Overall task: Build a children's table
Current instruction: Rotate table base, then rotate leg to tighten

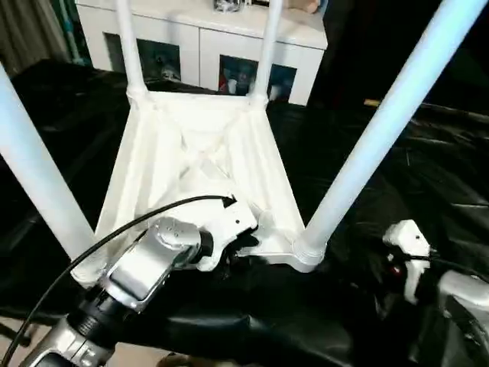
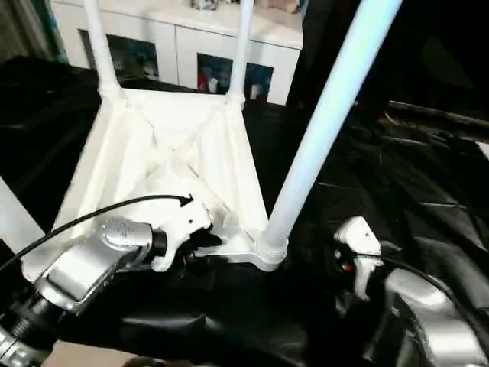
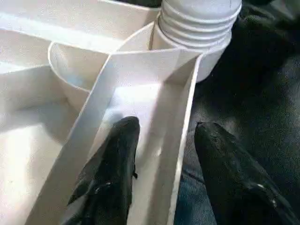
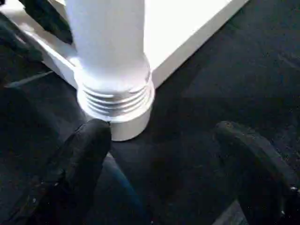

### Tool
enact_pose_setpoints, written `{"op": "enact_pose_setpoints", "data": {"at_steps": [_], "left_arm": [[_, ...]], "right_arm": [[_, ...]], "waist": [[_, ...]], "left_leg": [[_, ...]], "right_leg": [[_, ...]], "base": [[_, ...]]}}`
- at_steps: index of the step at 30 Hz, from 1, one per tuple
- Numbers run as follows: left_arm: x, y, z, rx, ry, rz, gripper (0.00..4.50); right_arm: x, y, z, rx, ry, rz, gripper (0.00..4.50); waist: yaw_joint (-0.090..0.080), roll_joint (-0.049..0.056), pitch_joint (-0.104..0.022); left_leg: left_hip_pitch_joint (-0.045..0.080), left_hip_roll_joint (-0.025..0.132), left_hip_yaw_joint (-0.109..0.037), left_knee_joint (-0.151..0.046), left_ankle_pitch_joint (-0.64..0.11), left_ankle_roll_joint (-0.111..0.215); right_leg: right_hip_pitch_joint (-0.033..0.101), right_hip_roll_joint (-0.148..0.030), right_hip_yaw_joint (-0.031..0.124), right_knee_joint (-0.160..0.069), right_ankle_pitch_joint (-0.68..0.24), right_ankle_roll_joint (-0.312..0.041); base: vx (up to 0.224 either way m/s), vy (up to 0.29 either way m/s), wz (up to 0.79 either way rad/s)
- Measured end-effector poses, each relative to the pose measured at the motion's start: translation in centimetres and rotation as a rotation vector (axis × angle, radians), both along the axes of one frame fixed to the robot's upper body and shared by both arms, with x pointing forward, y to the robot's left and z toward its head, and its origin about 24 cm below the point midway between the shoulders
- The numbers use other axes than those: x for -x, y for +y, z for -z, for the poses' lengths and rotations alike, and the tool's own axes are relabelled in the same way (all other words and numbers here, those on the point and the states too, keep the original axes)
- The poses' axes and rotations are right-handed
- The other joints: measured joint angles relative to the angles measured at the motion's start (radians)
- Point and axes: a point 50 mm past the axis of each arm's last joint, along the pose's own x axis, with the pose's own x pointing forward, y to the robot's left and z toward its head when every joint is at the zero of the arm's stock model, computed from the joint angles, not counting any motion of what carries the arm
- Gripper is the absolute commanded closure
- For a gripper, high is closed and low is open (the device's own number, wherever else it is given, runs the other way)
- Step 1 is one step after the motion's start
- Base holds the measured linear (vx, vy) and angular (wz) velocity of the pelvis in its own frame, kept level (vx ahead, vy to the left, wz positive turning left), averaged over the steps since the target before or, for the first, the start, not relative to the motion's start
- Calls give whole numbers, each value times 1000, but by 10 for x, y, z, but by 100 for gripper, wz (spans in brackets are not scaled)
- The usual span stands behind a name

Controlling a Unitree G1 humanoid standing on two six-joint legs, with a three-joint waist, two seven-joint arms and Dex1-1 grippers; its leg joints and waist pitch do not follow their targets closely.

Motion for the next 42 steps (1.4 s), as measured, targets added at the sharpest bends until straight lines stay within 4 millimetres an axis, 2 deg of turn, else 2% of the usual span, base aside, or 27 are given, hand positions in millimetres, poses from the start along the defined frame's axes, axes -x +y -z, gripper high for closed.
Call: {"op": "enact_pose_setpoints", "data": {"at_steps": [3, 5, 7, 10, 11, 15, 16, 20, 22, 28, 35, 36, 42], "left_arm": [[-1, -4, 2, -10, 6, 30, 290], [-2, -4, 4, -20, 16, 45, 294], [-2, -4, 6, -28, 32, 57, 329], [-3, -5, 7, -28, 36, 69, 338], [-4, -5, 7, -28, 36, 72, 360], [-9, -5, 9, -37, 35, 79, 388], [-9, -5, 9, -33, 33, 84, 407], [-11, -6, 10, -34, 38, 98, 421], [-12, -5, 10, -39, 37, 112, 444], [-9, 2, 10, -62, 36, 146, 444], [-9, 1, 10, -58, 39, 158, 444], [-10, 1, 10, -58, 39, 158, 450], [-14, 2, 10, -64, 33, 158, 450]], "right_arm": [[5, 1, -1, -5, 11, -12, 62], [8, 3, -2, -9, 15, -20, 62], [8, 4, -4, -8, 9, -25, 62], [7, 5, -5, -9, 7, -24, 62], [6, 5, -5, -10, 7, -24, 62], [-3, 12, -10, -24, -22, -32, 62], [-5, 14, -10, -29, -25, -34, 62], [-11, 23, -10, -56, -32, -47, 62], [-14, 27, -9, -72, -30, -61, 62], [-21, 41, -1, -111, -10, -102, 62], [-29, 51, 2, -133, -16, -118, 62], [-30, 53, 5, -143, -13, -118, 92], [-34, 56, 8, -130, -12, -141, 138]], "waist": [[0, 12, -5], [1, 15, -7], [0, 17, -8], [-2, 19, -9], [-2, 19, -9], [-4, 19, -9], [-4, 19, -10], [-5, 17, -10], [-9, 14, -11], [-24, 4, -18], [-18, 2, -19], [-19, 2, -19], [-20, -2, -17]], "left_leg": [[0, 0, 0, 0, 0, 0], [0, 0, -1, -1, 0, 0], [0, 0, -1, -1, 0, 0], [0, 0, -1, -1, 0, 0], [0, 0, -1, -1, 0, 0], [0, 0, -1, -1, 0, 0], [0, 0, -1, -1, 0, 0], [0, 0, -1, -1, 0, 0], [0, 0, -2, -1, 0, 0], [0, 0, -3, -1, 0, 0], [1, 0, -3, -4, 0, 0], [1, 0, -3, -5, 0, 0], [1, 0, -3, -6, 0, 0]], "right_leg": [[1, 0, 0, -1, 0, 0], [1, 0, -1, 0, 0, 0], [1, 0, -1, -1, 0, 0], [1, 0, -1, -1, 0, 0], [1, 0, -1, -1, 0, 0], [1, 0, -1, -1, 0, 0], [1, 0, -1, -1, 0, 0], [1, 0, -2, -1, 0, 0], [1, 0, -2, -1, 0, 0], [1, 0, -3, -3, 0, 0], [1, 0, -4, -3, 0, 0], [1, 0, -4, -3, 0, 0], [0, 0, -5, -4, 0, 0]], "base": [[0, 0, 0], [0, 0, 0], [0, 0, 0], [0, 0, 0], [0, 0, 0], [0, 0, 0], [0, 0, 0], [0, 0, 0], [0, 0, 0], [0, 0, 0], [0, 0, 0], [0, 0, 0], [0, 0, 0]]}}
